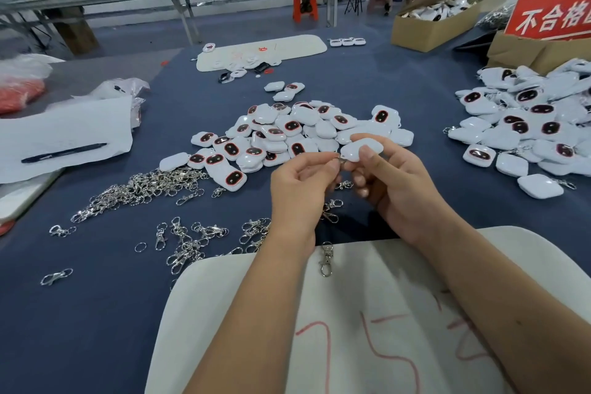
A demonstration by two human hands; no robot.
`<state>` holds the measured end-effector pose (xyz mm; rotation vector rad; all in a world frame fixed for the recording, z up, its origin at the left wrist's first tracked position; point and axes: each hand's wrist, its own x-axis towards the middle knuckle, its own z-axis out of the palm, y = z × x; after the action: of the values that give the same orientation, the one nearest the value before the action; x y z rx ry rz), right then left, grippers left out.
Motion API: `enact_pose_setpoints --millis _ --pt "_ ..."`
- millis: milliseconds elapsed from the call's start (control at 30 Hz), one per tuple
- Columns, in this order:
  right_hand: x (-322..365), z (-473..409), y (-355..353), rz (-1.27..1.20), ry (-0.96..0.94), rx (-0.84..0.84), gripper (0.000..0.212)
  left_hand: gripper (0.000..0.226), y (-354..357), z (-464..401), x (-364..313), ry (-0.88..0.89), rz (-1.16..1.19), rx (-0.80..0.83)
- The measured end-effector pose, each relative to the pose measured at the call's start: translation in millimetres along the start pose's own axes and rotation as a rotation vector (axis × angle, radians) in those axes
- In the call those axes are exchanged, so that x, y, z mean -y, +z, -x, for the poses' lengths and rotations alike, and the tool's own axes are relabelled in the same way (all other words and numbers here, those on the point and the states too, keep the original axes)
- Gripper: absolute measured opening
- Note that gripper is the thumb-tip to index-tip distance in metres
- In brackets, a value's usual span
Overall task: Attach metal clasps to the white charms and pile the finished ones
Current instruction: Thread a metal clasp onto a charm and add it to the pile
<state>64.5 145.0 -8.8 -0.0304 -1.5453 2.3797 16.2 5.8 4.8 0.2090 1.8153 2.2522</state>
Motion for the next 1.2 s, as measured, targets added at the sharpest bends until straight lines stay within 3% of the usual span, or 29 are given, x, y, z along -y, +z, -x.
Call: enact_pose_setpoints --millis 133,300,733,933,1200 --pt "-0.9 0.3 1.3 0.040 0.005 -0.018 0.036 0.018 -1.7 0.5 -1.9 -0.092 0.092 0.042" --pt "-0.9 0.2 0.2 0.021 0.001 -0.039 0.034 0.011 0.5 3.3 -0.7 -0.004 -0.007 0.039" --pt "-0.1 1.7 6.8 0.094 0.019 -0.085 0.039 0.017 1.5 -2.0 2.5 0.213 0.042 -0.126" --pt "1.1 2.7 8.8 0.133 0.007 -0.077 0.040 0.019 1.2 -3.2 4.7 0.181 0.117 -0.106" --pt "0.7 3.8 7.0 0.148 -0.063 -0.167 0.027 0.023 1.4 -0.5 3.0 0.256 -0.094 -0.055"
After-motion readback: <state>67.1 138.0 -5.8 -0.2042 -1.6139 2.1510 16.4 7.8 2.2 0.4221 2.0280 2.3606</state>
